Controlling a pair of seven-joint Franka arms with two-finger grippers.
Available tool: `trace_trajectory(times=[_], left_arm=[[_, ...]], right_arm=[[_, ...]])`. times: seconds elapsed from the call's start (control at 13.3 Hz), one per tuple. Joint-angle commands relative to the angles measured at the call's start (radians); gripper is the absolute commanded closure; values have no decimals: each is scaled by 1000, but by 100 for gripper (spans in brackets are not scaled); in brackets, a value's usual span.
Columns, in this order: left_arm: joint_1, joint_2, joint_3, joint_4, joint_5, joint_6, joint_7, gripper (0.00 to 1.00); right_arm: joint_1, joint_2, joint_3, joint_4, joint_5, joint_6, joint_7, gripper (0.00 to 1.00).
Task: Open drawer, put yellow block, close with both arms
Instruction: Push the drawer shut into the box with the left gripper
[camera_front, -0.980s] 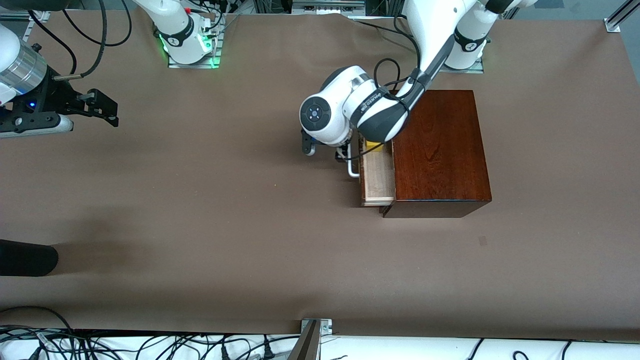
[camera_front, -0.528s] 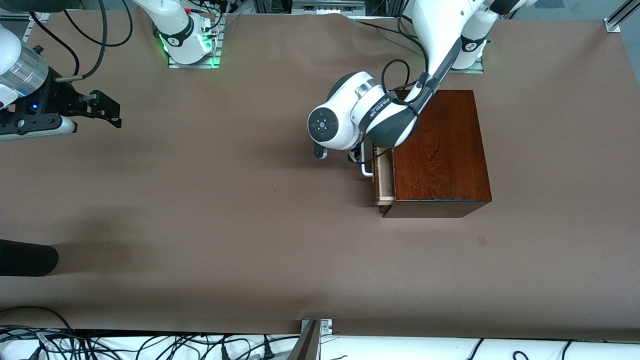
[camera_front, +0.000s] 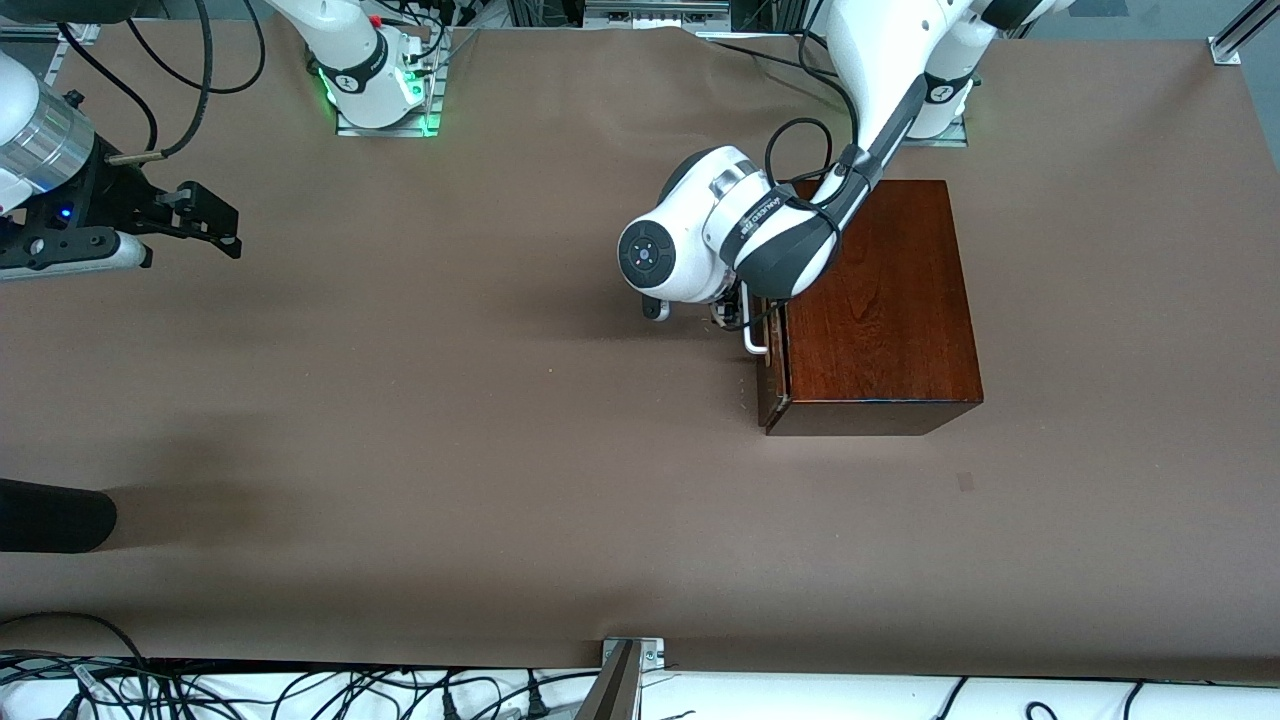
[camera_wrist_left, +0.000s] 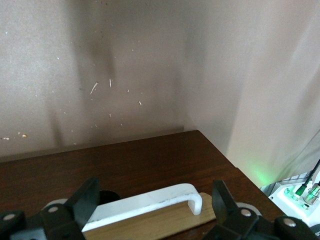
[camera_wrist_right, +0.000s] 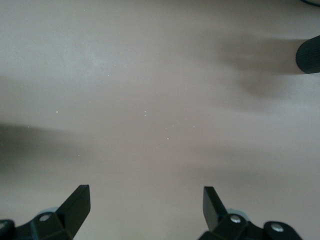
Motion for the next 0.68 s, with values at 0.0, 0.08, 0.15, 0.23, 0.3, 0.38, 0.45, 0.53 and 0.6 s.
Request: trace_trajectory(times=[0.0, 0.08, 0.15, 0.23, 0.3, 0.38, 0.45, 0.53, 0.6], left_arm=[[8, -21, 4, -22, 69, -38, 11, 0], [9, -20, 4, -26, 74, -43, 12, 0], [11, -20, 4, -30, 74, -43, 11, 0], [8, -20, 4, -30, 74, -41, 11, 0], [6, -21, 2, -29, 72, -38, 9, 0], [8, -23, -2, -20, 62, -35, 9, 0], [11, -27, -8, -10, 49, -30, 2, 0], [11, -45, -10, -7, 14, -27, 2, 0], [11, -65, -10, 3, -38, -26, 0, 0]], right_arm=[[-1, 11, -3, 25, 18, -5, 7, 0], [-1, 11, -3, 25, 18, -5, 7, 0], [-1, 11, -3, 25, 18, -5, 9, 0], [-3, 11, -3, 25, 18, -5, 7, 0], [-3, 11, -3, 25, 18, -5, 9, 0], [-3, 11, -3, 25, 18, -5, 9, 0], [-3, 11, -3, 25, 18, -5, 9, 0], [-3, 11, -3, 25, 18, -5, 9, 0], [-3, 11, -3, 25, 18, -5, 7, 0]])
